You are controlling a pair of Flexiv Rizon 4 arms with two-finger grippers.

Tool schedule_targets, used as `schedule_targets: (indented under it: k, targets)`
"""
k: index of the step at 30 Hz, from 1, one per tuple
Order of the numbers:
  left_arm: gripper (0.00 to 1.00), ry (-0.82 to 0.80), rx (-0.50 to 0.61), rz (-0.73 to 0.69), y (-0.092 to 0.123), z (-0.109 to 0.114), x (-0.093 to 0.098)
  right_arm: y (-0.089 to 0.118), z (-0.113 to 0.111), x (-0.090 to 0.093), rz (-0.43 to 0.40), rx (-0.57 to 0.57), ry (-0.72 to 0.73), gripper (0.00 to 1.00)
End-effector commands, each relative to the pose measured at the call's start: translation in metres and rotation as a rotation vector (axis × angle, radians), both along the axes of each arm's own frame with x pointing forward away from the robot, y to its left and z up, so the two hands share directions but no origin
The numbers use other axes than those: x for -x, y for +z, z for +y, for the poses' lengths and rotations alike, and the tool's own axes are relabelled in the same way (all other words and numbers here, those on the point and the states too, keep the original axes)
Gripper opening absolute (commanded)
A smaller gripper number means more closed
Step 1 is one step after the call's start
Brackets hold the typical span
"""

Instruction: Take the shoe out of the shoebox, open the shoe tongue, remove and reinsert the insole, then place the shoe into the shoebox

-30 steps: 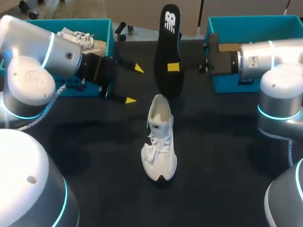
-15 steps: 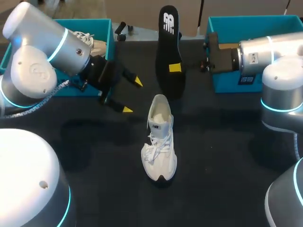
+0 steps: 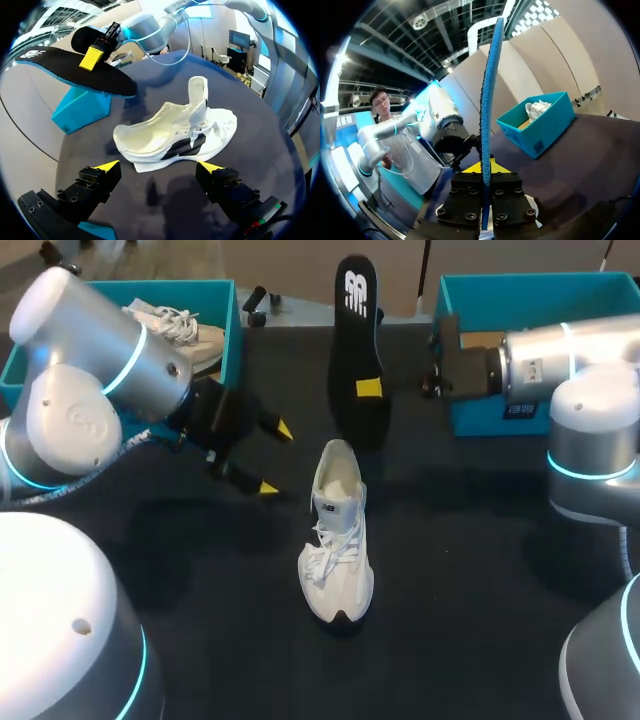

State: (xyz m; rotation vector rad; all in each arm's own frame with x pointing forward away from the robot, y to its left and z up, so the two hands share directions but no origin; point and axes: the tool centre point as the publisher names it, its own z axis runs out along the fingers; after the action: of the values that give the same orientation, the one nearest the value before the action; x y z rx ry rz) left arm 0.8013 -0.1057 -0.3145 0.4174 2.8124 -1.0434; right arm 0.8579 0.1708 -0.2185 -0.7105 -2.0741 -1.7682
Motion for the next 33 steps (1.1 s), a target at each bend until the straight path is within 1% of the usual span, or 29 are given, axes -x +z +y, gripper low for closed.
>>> schedule_targets:
  k: [1, 6, 11, 17, 27, 29, 33]
  targets:
    - [1.00, 0.019, -0.009, 0.001, -0.006, -0.004, 0.001, -0.019, 0.009, -0.007, -0.014, -0.036, 0.006, 0.00]
    - [1.00, 0.051, 0.005, 0.020, -0.014, -0.008, -0.001, -0.036, 0.013, -0.007, -0.033, -0.082, 0.019, 0.00]
    - [1.00, 0.053, 0.008, 0.025, -0.022, -0.014, -0.004, -0.046, 0.019, -0.009, -0.037, -0.087, 0.038, 0.00]
    - [1.00, 0.071, -0.015, 0.012, -0.027, -0.018, -0.013, -0.047, 0.020, -0.009, -0.037, -0.095, 0.050, 0.00]
    - [1.00, 0.071, 0.004, 0.027, -0.033, -0.030, -0.016, -0.047, 0.020, -0.009, -0.037, -0.095, 0.050, 0.00]
    - [1.00, 0.070, 0.003, 0.028, -0.033, -0.032, -0.017, -0.055, 0.022, -0.010, -0.036, -0.100, 0.057, 0.00]
    - [1.00, 0.079, 0.019, 0.022, -0.032, -0.035, -0.016, -0.063, 0.023, -0.009, -0.038, -0.105, 0.050, 0.00]
